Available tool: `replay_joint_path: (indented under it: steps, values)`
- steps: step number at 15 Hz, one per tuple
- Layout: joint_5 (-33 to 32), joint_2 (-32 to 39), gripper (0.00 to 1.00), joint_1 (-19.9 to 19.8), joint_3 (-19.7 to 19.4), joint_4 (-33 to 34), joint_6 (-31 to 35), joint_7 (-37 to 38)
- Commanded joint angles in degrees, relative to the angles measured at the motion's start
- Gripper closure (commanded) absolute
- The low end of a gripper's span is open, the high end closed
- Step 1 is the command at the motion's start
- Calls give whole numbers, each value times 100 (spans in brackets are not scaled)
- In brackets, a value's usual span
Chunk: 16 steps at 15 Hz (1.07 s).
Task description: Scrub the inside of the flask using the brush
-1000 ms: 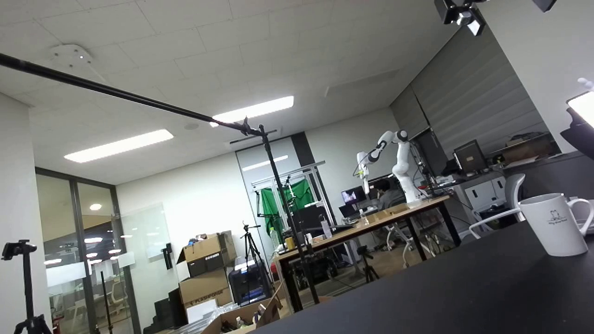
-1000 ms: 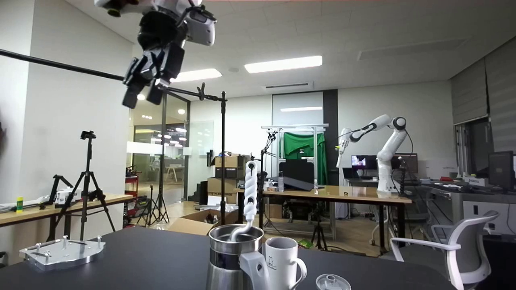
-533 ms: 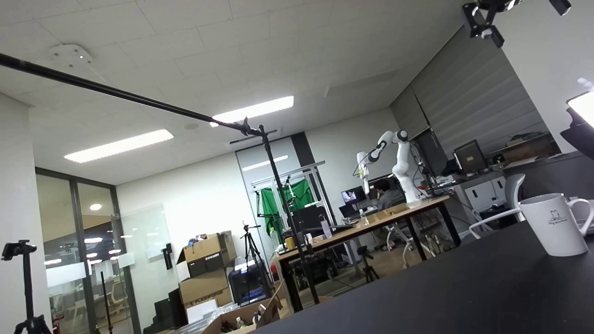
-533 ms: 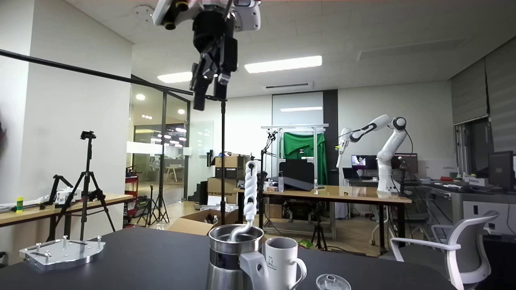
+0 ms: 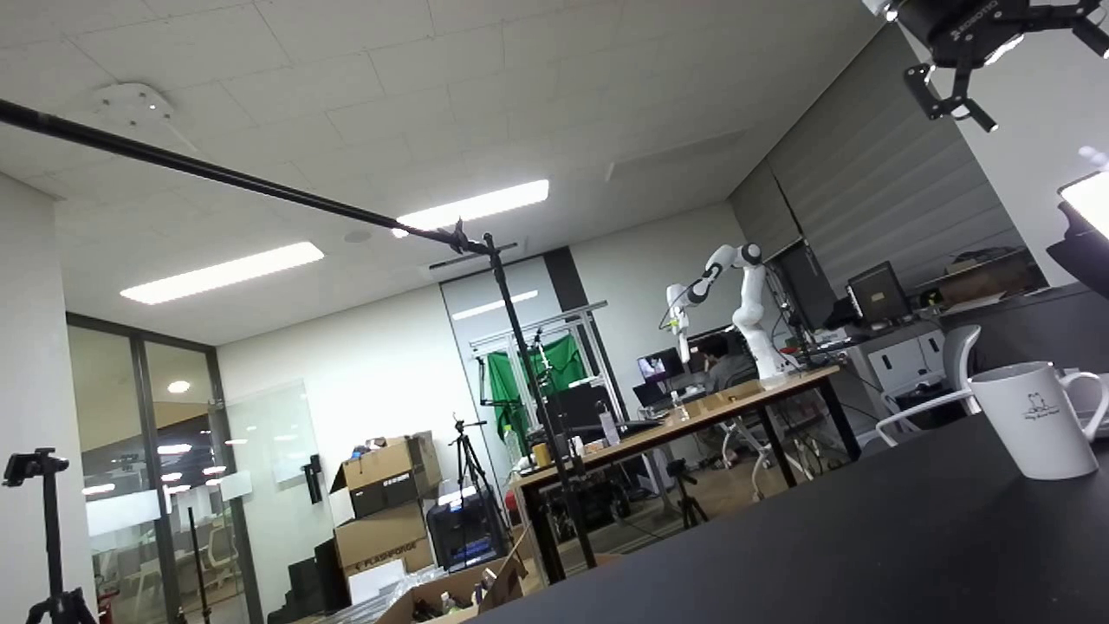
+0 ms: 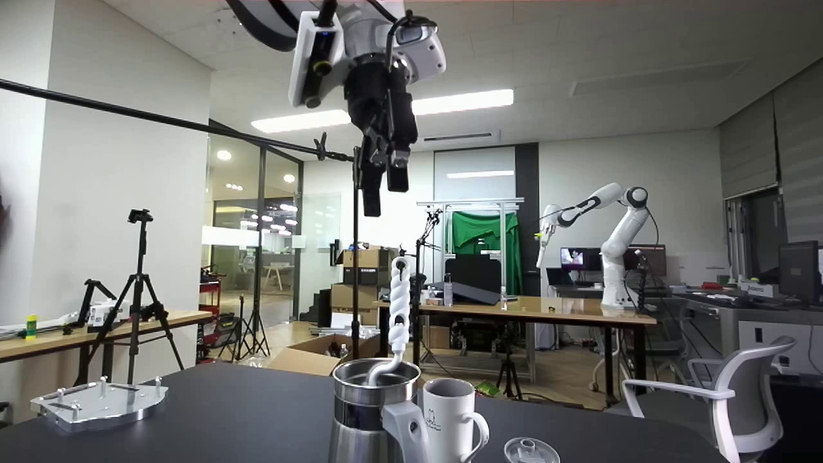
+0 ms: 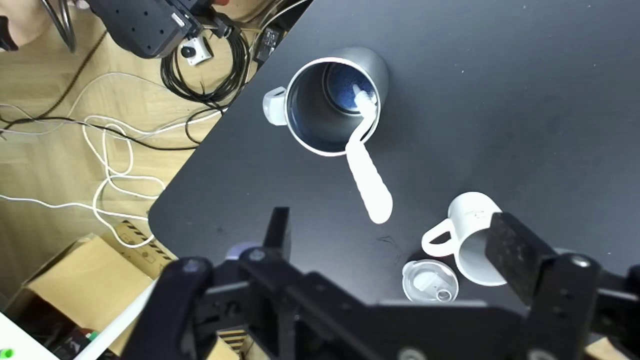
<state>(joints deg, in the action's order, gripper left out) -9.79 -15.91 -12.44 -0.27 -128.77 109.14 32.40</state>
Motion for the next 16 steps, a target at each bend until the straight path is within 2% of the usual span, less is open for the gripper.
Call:
replay_joint_path:
  steps: [1,7,13,14,15,16]
  values:
    - [-78,227,0,17,-99,114,25,425]
    - [107,414,0,18,-367,-66,531,374]
    - [210,793,0,53,-466,-129,552,438]
    - [182,855,25,56,-469,-143,586,464]
    - [149,916,25,59,-475,-141,606,479]
    - [141,970,33,65,-484,-141,627,486]
